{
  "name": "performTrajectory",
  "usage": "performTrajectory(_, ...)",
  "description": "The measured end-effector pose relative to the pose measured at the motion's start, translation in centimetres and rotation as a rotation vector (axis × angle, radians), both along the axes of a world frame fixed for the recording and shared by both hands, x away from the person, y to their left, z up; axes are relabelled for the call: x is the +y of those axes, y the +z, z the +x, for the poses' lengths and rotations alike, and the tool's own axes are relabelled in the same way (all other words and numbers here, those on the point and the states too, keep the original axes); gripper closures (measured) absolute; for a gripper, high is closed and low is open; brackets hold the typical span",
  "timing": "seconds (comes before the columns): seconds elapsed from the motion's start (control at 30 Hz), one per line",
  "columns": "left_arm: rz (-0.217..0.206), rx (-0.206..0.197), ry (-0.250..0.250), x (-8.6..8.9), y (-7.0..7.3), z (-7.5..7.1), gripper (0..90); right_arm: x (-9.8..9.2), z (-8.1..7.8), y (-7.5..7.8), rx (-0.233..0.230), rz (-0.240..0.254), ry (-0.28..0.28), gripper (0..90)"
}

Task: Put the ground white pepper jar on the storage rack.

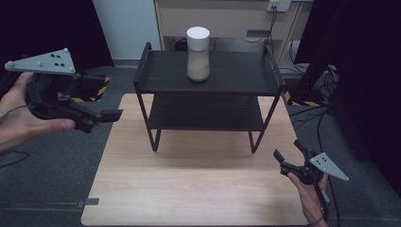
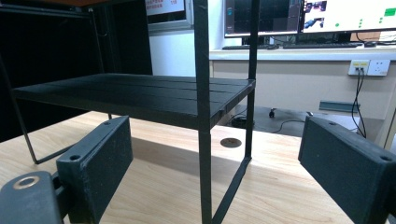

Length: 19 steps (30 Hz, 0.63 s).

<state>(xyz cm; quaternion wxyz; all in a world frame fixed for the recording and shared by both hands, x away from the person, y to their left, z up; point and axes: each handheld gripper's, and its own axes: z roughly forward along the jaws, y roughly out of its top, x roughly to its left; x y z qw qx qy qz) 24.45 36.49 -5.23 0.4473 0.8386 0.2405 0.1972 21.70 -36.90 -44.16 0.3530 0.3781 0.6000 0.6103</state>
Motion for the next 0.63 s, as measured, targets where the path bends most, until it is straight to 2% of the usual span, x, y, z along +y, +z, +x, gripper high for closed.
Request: performTrajectory(0.63,0.019,0.002,-0.009,-0.81,-0.03,0.59,2.1,-0.04,0.09,-0.02,0.001,0.000,-0.001,9.8)
